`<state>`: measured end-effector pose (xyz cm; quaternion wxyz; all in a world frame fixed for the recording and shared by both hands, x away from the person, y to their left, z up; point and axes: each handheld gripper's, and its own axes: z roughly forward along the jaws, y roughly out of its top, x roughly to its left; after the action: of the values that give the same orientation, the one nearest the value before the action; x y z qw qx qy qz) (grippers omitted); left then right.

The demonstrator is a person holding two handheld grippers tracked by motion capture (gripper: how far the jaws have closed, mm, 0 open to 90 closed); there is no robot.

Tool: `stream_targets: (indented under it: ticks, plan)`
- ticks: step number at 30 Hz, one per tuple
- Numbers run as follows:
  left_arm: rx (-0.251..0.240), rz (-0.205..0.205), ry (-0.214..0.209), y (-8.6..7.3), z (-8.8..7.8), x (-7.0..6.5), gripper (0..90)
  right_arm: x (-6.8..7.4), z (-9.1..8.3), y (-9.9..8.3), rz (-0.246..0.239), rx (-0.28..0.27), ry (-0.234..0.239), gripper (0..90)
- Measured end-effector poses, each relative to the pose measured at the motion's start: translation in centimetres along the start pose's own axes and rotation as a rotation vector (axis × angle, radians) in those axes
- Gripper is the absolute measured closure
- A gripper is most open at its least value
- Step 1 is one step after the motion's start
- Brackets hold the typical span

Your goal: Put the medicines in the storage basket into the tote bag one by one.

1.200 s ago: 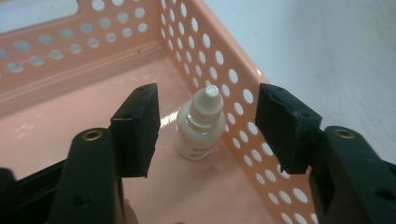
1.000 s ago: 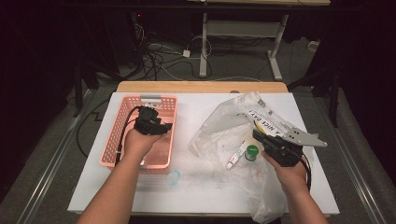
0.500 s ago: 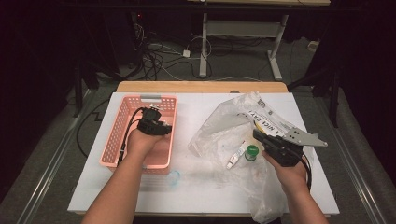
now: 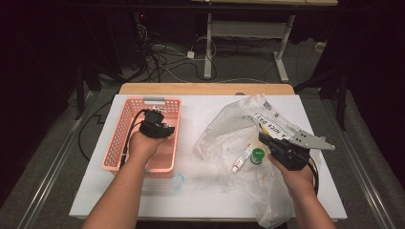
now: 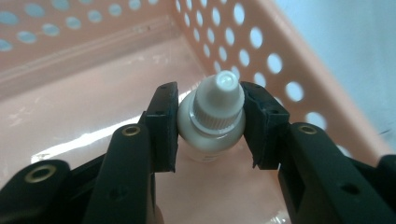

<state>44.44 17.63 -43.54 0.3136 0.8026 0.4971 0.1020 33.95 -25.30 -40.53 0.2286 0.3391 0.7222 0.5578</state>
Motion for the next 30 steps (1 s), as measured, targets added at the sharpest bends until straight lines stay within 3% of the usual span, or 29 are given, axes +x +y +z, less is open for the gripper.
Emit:
stream_targets:
  ticks: [5, 16, 20, 24, 30]
  plan:
    - [-0.019, 0.02, 0.015, -0.3, -2.2, -0.4, 58.0, -0.2, 0.0, -0.2, 0.003, 0.004, 0.001, 90.0]
    - [-0.132, 0.067, -0.029, -2.1, -6.1, -2.3, 58.0, 0.2, 0.0, 0.1, -0.009, -0.001, 0.001, 90.0]
    - [-0.154, 0.084, -0.026, -3.1, -7.0, -3.1, 57.9, 0.1, 0.1, 0.0, -0.005, 0.005, 0.004, 90.0]
    - [-0.181, 0.101, -0.056, -4.3, -7.8, -3.9, 57.9, 0.2, 0.1, 0.0, -0.009, 0.004, 0.003, 90.0]
    - [-0.219, 0.117, -0.043, -5.9, -8.3, -4.9, 58.0, 0.2, 0.2, -0.1, -0.005, 0.01, 0.002, 90.0]
